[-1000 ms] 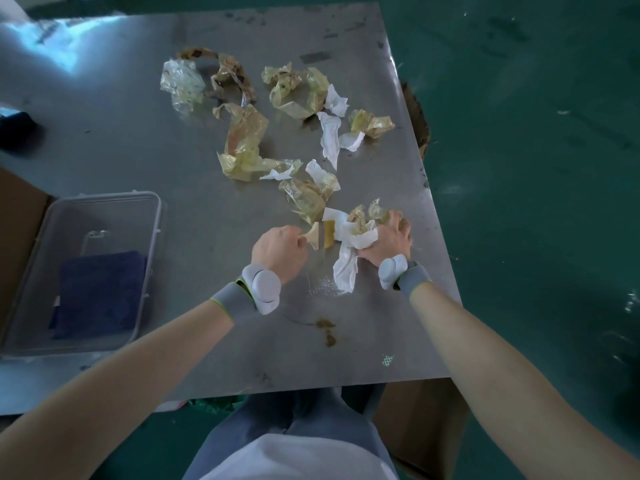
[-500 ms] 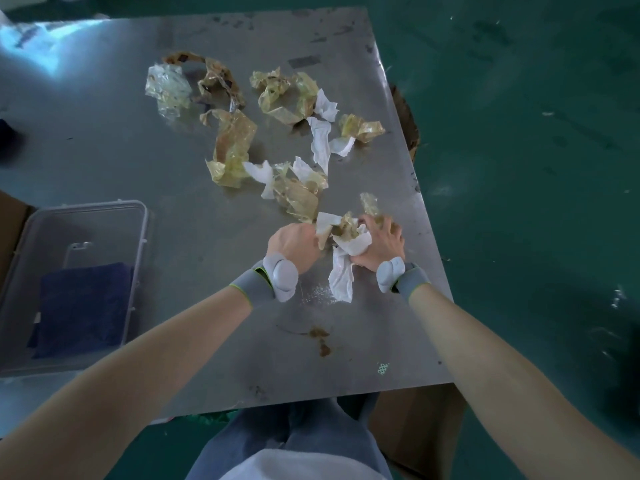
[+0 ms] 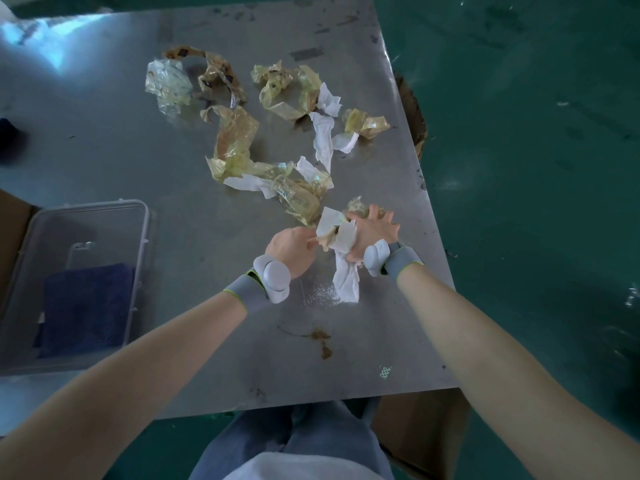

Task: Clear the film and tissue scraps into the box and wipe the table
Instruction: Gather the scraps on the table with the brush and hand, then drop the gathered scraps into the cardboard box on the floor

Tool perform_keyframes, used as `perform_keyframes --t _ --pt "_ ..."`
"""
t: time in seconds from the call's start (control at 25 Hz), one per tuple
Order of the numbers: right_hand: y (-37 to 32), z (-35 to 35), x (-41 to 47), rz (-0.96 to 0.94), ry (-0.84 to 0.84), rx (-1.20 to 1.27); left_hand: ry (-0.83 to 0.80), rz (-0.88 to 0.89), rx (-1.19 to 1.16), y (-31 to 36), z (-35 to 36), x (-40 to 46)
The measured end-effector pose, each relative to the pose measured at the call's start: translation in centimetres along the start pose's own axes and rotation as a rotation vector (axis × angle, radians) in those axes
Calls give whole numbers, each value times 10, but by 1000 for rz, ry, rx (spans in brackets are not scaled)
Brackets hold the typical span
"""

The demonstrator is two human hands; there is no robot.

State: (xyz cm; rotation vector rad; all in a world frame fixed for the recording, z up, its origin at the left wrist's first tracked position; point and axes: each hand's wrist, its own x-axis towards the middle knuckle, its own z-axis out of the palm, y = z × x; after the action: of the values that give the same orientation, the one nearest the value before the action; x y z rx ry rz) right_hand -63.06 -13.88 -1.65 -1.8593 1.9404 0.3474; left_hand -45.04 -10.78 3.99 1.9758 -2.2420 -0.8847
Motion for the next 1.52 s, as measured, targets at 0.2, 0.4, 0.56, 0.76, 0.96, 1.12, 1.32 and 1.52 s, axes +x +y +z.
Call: perform_keyframes --t 0.2,0.4,0.56,0.76,0.96,1.12,1.32,1.52 --pt "-3 6 -2 50 97 33 27 -56 -11 3 -11 -4" --pt "-5 7 -7 34 155 123 96 -84 -2 1 -14 -20" --pt "1 9 -19 66 201 292 103 -97 -59 0 -11 -34" --pt "12 19 -62 154 338 455 105 -12 -120 10 -9 -59" --pt "33 38 -128 314 448 484 20 171 -180 31 8 -96" --pt "53 73 -213 467 524 520 -139 332 -204 50 38 -132" --pt "70 132 -307 915 462 1232 -306 512 -166 75 86 -178" --pt "77 190 -357 1133 375 1569 -392 617 27 93 153 -214"
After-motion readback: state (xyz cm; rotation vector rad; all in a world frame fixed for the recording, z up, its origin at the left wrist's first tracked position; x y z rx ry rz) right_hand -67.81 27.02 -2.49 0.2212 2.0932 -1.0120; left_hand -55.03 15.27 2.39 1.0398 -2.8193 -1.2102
